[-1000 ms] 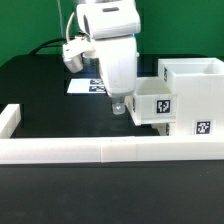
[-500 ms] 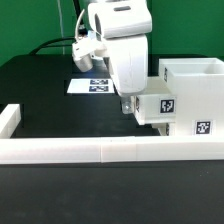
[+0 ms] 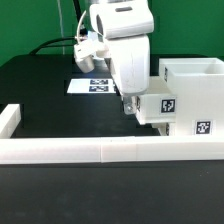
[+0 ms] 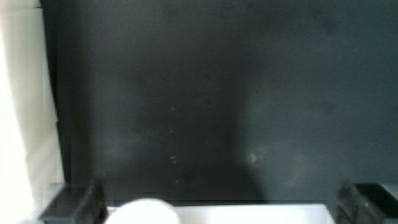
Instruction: Assemble drawer
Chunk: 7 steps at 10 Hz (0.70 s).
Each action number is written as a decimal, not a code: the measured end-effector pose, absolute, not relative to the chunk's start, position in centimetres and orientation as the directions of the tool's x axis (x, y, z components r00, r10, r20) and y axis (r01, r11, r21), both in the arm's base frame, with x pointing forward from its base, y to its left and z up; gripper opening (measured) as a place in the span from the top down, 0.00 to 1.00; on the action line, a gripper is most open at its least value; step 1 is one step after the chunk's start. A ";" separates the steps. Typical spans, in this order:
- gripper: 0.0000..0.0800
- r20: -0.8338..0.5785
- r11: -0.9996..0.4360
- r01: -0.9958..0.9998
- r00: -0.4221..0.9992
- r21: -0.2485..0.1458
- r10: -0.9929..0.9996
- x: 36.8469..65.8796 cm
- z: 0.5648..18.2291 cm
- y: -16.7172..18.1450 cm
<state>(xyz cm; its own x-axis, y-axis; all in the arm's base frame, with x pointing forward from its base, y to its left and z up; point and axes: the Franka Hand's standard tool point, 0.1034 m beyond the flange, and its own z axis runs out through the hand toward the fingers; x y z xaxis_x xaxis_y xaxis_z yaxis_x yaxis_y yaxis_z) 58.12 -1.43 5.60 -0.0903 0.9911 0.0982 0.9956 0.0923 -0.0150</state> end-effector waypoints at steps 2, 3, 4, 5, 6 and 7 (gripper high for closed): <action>0.19 0.098 0.077 0.997 -0.075 -0.016 0.992 58.2 5.7 -0.9; 0.19 0.097 0.077 0.997 -0.075 -0.017 0.992 58.3 5.7 -0.8; 0.19 0.095 0.081 0.997 -0.079 -0.015 0.992 58.3 5.8 -0.8; 0.19 0.091 0.092 0.996 -0.090 -0.017 0.992 58.3 5.6 -0.9; 0.19 0.093 0.101 0.995 -0.098 -0.027 0.991 58.0 5.2 -1.2; 0.19 0.094 0.061 0.998 -0.058 -0.030 0.994 58.0 5.1 -0.6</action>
Offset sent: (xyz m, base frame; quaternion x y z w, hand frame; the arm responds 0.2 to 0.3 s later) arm 0.0131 0.0219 0.0046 -0.0131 0.0027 -0.0256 0.9996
